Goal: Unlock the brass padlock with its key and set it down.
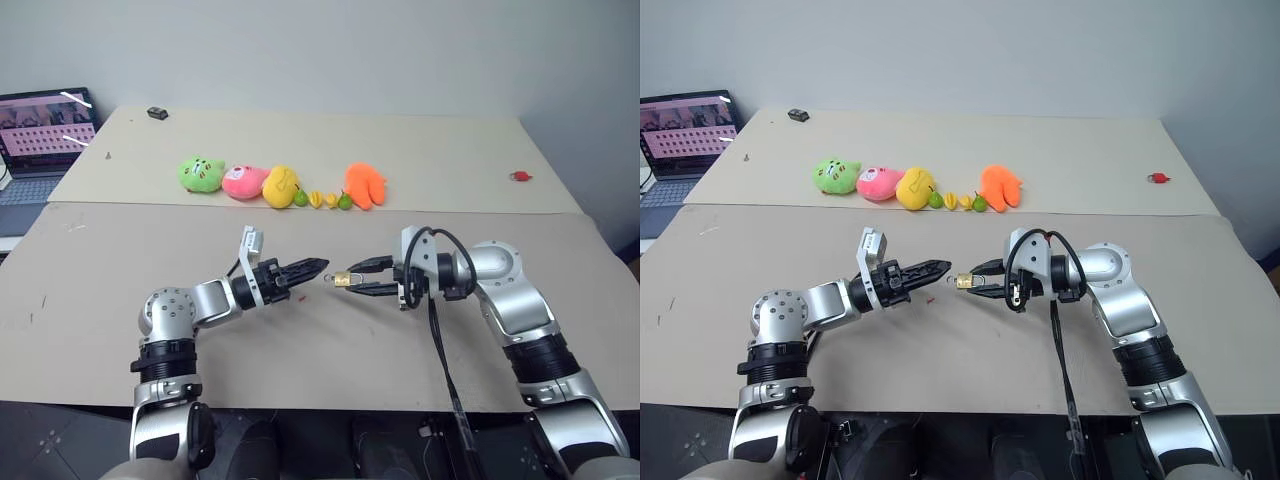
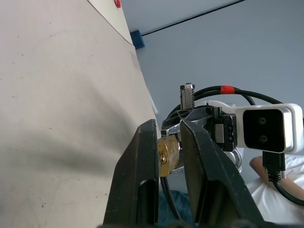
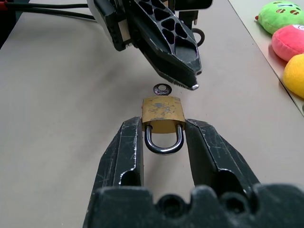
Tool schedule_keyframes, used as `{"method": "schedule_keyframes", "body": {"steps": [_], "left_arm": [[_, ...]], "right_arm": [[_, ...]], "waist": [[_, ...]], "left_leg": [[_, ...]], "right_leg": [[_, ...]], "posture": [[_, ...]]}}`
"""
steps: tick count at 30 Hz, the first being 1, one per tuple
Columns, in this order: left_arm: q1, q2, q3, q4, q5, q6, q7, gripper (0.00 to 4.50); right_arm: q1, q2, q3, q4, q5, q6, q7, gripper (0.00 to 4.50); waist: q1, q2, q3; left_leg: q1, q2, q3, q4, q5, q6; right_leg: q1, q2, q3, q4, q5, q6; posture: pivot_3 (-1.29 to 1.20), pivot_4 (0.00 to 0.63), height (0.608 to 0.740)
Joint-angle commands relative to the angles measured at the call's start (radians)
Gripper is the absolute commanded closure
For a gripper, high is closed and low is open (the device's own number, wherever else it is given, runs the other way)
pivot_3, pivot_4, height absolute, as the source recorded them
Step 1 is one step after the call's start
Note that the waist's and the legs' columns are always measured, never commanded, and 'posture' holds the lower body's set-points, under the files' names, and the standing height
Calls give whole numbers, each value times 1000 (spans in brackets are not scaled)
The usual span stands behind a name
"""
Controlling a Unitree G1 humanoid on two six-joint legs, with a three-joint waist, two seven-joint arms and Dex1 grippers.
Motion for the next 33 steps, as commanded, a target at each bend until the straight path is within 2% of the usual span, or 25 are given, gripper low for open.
{"method": "schedule_keyframes", "body": {"steps": [1, 10, 21, 24, 33], "left_arm": [[4, -6, 0, -19, -25, 11, 4, 3654], [48, 25, -13, -51, -45, 56, -11, 3654], [47, 15, 7, -36, -61, 43, 17, 3654], [54, 17, 8, -36, -61, 47, 21, 4423], [76, 11, -17, -61, -64, 50, 30, 4484]], "right_arm": [[-24, -9, -22, -49, 36, 10, -1, 3572], [-20, -16, -26, -60, 52, 20, -5, 3572], [-20, -18, -23, -52, 52, 19, -4, 3572], [-22, -17, -24, -54, 54, 22, -4, 3572], [-31, -16, -24, -52, 57, 24, -1, 3572]], "waist": [[-1, 0, 0], [-2, 0, 0], [-2, 0, 0], [-2, 0, 0], [-2, 0, 0]], "left_leg": [[0, 0, 0, 0, 0, 0], [0, 0, 0, 0, 0, 0], [0, 0, 0, 0, 0, 0], [0, 0, 0, 0, 0, 0], [0, 0, 0, 0, 0, 0]], "right_leg": [[0, 0, 0, 0, 0, 0], [0, 0, 0, 0, 0, 0], [0, 0, 0, 0, 0, 0], [0, 0, 0, 0, 0, 0], [0, 0, 0, 0, 0, 0]], "posture": [[0, 150, 717], [0, 150, 717], [0, 150, 717], [0, 150, 717], [0, 150, 717]]}}
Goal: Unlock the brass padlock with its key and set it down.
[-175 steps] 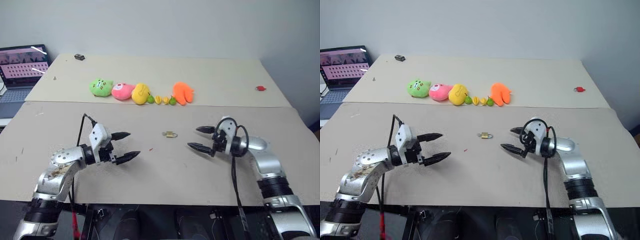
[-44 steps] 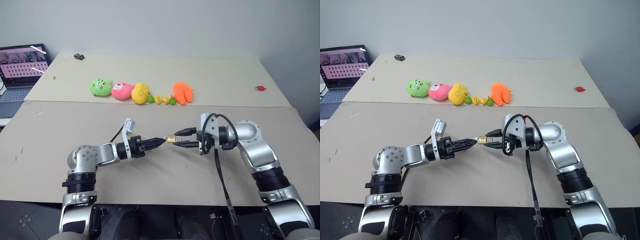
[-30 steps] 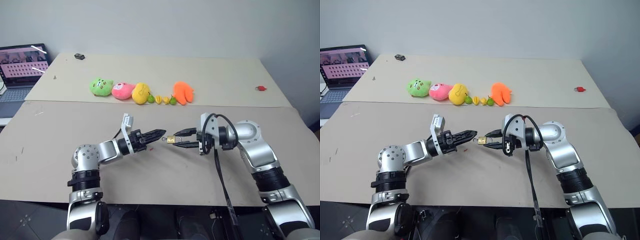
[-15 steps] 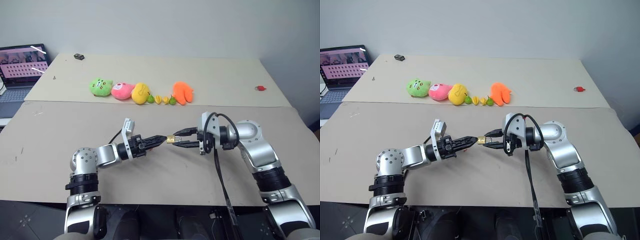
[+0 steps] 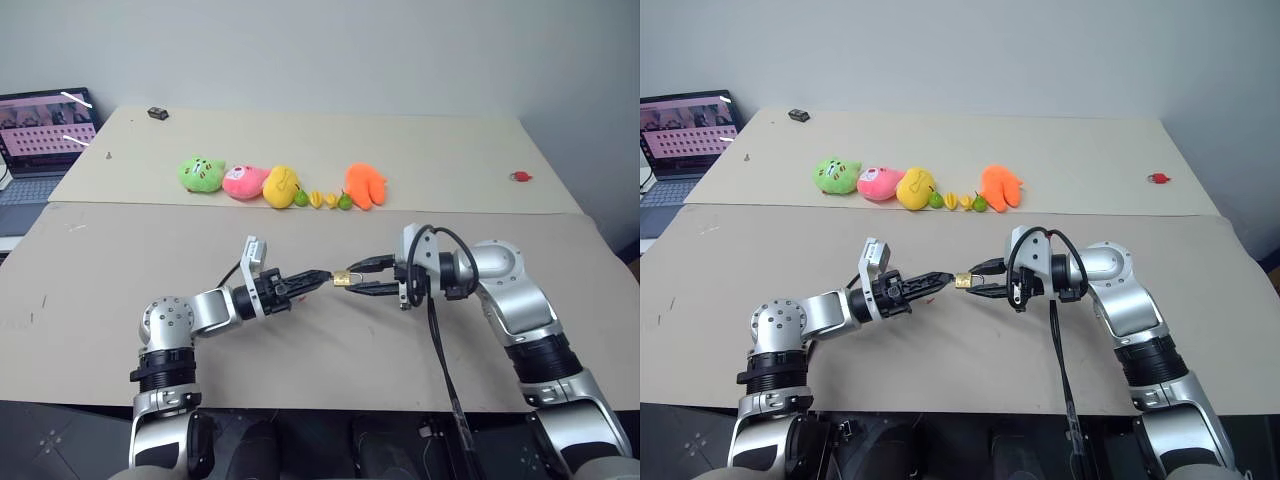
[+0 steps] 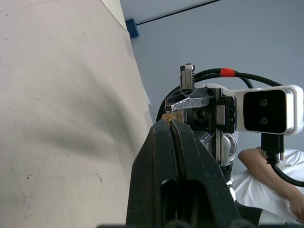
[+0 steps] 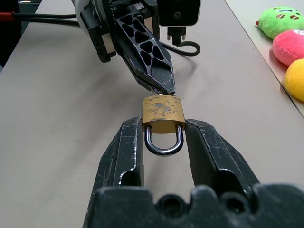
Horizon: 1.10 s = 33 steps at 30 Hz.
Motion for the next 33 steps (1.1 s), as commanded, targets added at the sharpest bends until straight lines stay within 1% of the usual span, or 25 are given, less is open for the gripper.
{"method": "schedule_keyframes", "body": {"steps": [1, 6, 10, 14, 18, 22, 27, 33], "left_arm": [[17, -5, -6, -16, -3, 1, 18, 4484], [20, -16, -8, -34, -5, -15, 24, 4484], [52, -2, -81, -122, 40, -81, -25, 4484], [100, 20, -158, -214, 138, -287, -150, 4484], [141, 29, -223, -232, 269, -519, -252, 4484], [151, 22, -255, -230, 320, -628, -297, 4484], [158, 9, -268, -230, 329, -678, -321, 4484], [160, 0, -260, -243, 305, -684, -341, 4484]], "right_arm": [[-30, -7, -24, -38, 26, 0, -4, 3572], [-31, -7, -23, -40, 25, 0, -3, 3572], [-34, -5, -22, -41, 28, 3, -5, 3572], [-37, -3, -23, -39, 26, 4, -6, 3572], [-39, -5, -25, -41, 30, 7, -6, 3572], [-39, -6, -28, -46, 34, 12, -7, 3572], [-40, -8, -30, -46, 34, 14, -5, 3572], [-45, -7, -30, -44, 37, 16, -3, 3572]], "waist": [[0, 0, 0], [0, 0, 0], [0, 0, 0], [2, 0, 0], [5, 0, 0], [5, 0, 0], [4, 0, 0], [4, 0, 0]], "left_leg": [[0, 0, 0, 0, 0, 0], [0, 0, 0, 0, 0, 0], [0, 0, 0, 0, 0, 0], [0, 0, 0, 0, 0, 0], [0, 0, 0, 0, 0, 0], [-1, 0, 0, 0, 0, 0], [-1, 0, 0, 0, 0, 0], [-1, 0, 0, 0, 0, 0]], "right_leg": [[0, 0, 0, 0, 0, 0], [0, 0, 0, 0, 0, 0], [0, 0, 0, 0, 0, 0], [0, 0, 0, 0, 0, 0], [0, 0, 0, -1, 1, -2], [0, 0, 0, -1, 1, -3], [0, 0, 0, -1, 0, 0], [0, 0, 0, -1, 0, 0]], "posture": [[0, 150, 717], [0, 150, 717], [0, 150, 717], [0, 150, 717], [0, 150, 717], [0, 150, 717], [0, 150, 717], [0, 150, 717]]}}
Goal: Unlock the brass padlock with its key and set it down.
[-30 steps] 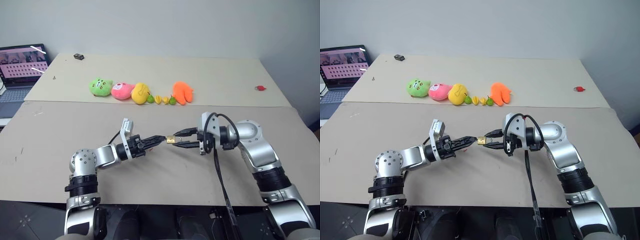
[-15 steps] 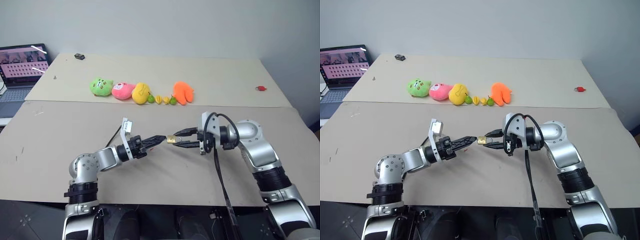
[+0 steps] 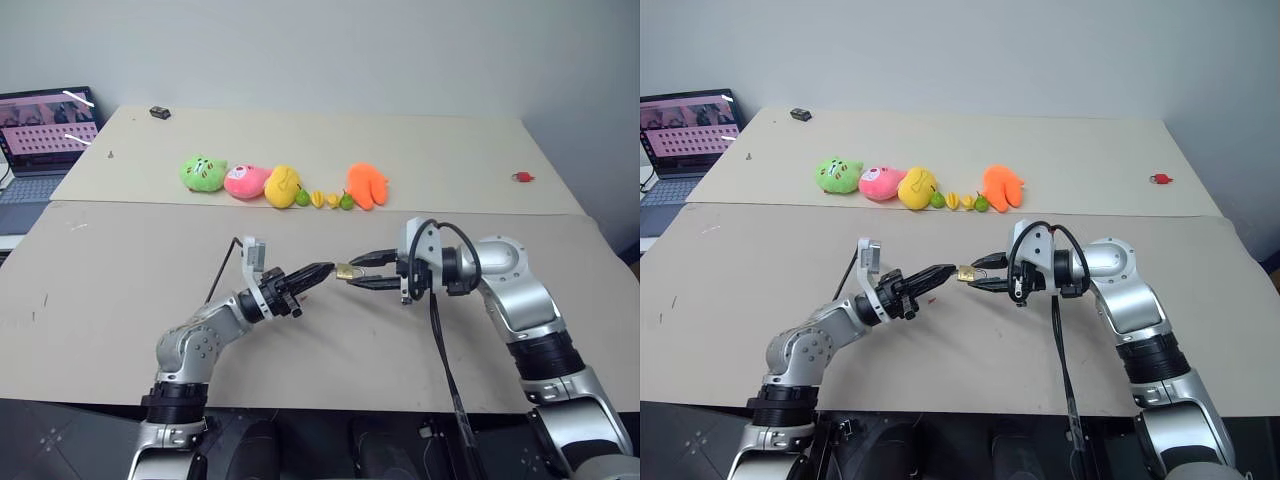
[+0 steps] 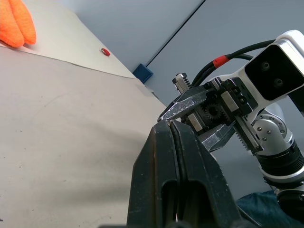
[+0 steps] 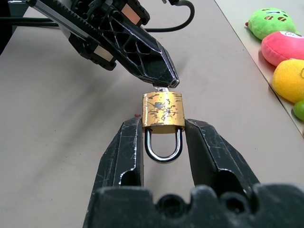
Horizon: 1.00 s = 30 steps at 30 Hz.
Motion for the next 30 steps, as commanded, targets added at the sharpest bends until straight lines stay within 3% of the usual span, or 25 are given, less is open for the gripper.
{"method": "schedule_keyframes", "body": {"steps": [1, 7, 23, 25, 29, 30], "left_arm": [[-5, -8, 7, -38, -35, -16, -23, 4484], [0, 45, -8, -56, -101, 89, -70, 4484], [-20, 165, -110, -11, 131, -192, -209, 4484], [-40, 161, -99, 13, 118, -162, -191, 4484], [-97, 97, -10, 72, -49, 92, -30, 4484], [-104, 79, 16, 87, -81, 125, -1, 4223]], "right_arm": [[-33, -2, -17, -43, 36, 1, 10, 3572], [-41, 1, -20, -42, 43, 6, 11, 3572], [-42, -8, -20, -43, 52, 12, 13, 3572], [-40, -8, -20, -44, 51, 12, 11, 3572], [-35, -10, -21, -50, 49, 14, 3, 3572], [-34, -11, -21, -52, 49, 15, 1, 3572]], "waist": [[0, 0, 0], [-2, 0, 0], [0, 0, 0], [0, 0, 0], [0, 0, 0], [0, 0, 0]], "left_leg": [[0, 0, 0, 0, 0, 0], [0, 0, 0, 0, 0, 0], [0, 0, 0, 0, 0, 0], [0, 0, 0, 0, 0, 0], [0, 0, 0, 0, 0, 0], [0, 0, 0, 0, 0, 0]], "right_leg": [[0, 0, 0, 0, 0, 0], [0, 0, 0, 0, 0, 0], [0, 0, 0, 0, 0, 0], [0, 0, 0, 0, 0, 0], [0, 0, 0, 0, 0, 0], [0, 0, -1, 0, 0, 1]], "posture": [[0, 150, 717], [0, 150, 717], [0, 150, 717], [0, 150, 717], [0, 150, 717], [0, 150, 717]]}}
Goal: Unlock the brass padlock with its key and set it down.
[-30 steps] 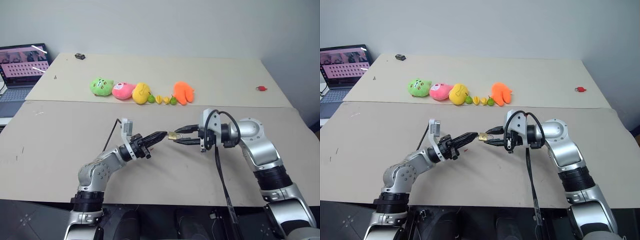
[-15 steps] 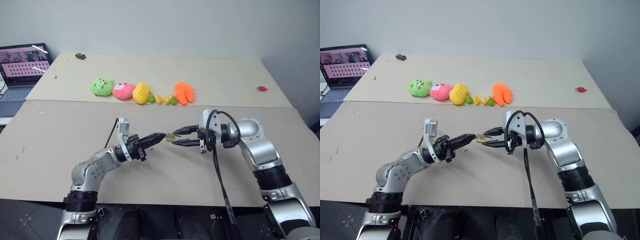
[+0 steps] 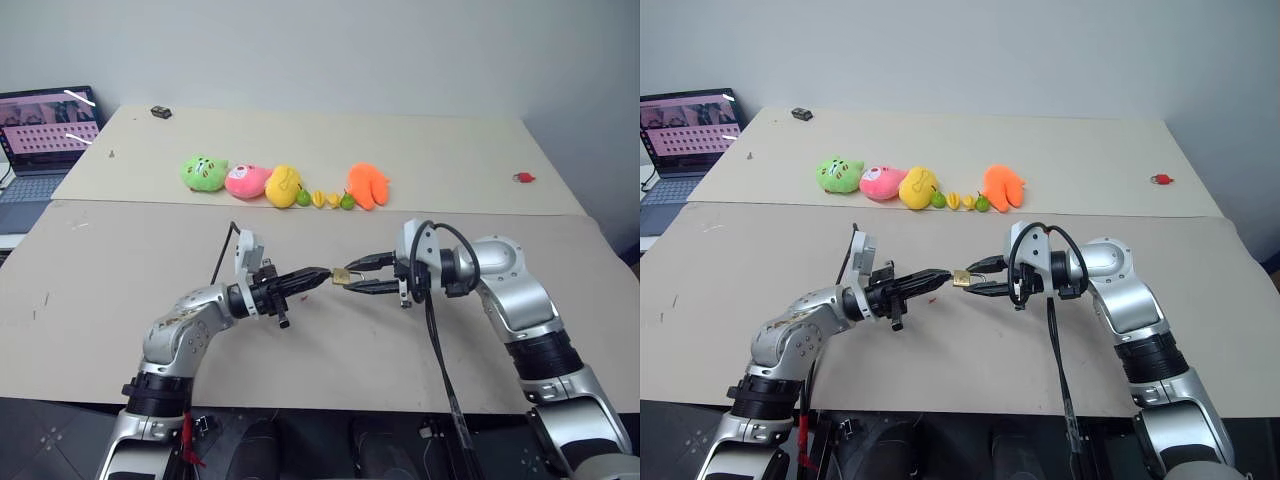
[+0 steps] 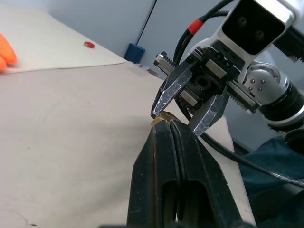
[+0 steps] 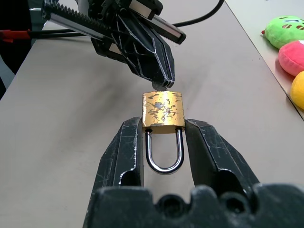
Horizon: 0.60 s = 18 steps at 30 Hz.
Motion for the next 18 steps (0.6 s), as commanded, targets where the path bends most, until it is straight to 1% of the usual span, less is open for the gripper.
{"method": "schedule_keyframes", "body": {"steps": [1, 2, 3, 4, 5, 12, 16, 18], "left_arm": [[-36, -59, 96, 47, -153, 176, 126, 3950], [-35, -65, 106, 41, -173, 203, 134, 3660], [-34, -67, 97, 37, -147, 200, 159, 3380], [-34, -67, 94, 32, -142, 214, 178, 2932], [-33, -66, 100, 24, -163, 238, 179, 2604], [-43, -42, 134, 33, -270, 401, 192, 2604], [-66, -68, 145, 52, -298, 441, 218, 2604], [-86, -95, 163, 62, -322, 458, 244, 2604]], "right_arm": [[-26, -9, -30, -44, 21, -2, -9, 3572], [-25, -10, -30, -45, 22, -1, -9, 3572], [-24, -11, -30, -47, 23, -1, -9, 3572], [-24, -11, -30, -48, 24, 0, -9, 3572], [-25, -11, -31, -46, 24, 0, -9, 3572], [-31, -9, -30, -42, 25, 0, -4, 3572], [-33, -6, -28, -38, 23, -3, -4, 3572], [-33, -4, -27, -39, 23, -3, -5, 3572]], "waist": [[0, 0, 0], [-1, 0, 0], [-3, 0, 0], [-5, 0, 0], [-5, 0, 0], [-3, 0, 0], [-2, 0, 0], [-1, 0, 0]], "left_leg": [[0, 0, 0, 0, 0, 0], [0, 0, 0, 0, 0, 0], [0, 0, 0, 0, 0, 0], [-1, 0, 0, 0, 0, 0], [0, 0, 0, 0, 0, 0], [0, 0, -1, 0, 0, 0], [0, 0, 0, 0, 0, 0], [0, 0, -1, 0, 0, 0]], "right_leg": [[0, 0, 0, 0, 0, 0], [0, 0, 0, 0, 0, 0], [0, 0, 0, 0, 0, 0], [-1, 0, 0, 0, 0, 0], [-1, 0, 0, 0, 0, 0], [0, 0, 0, 0, 0, 0], [0, 0, 0, 0, 0, 0], [0, 0, 0, 0, 0, 0]], "posture": [[0, 150, 717], [0, 150, 717], [0, 150, 717], [0, 150, 717], [0, 150, 717], [0, 150, 717], [0, 150, 717], [0, 150, 717]]}}
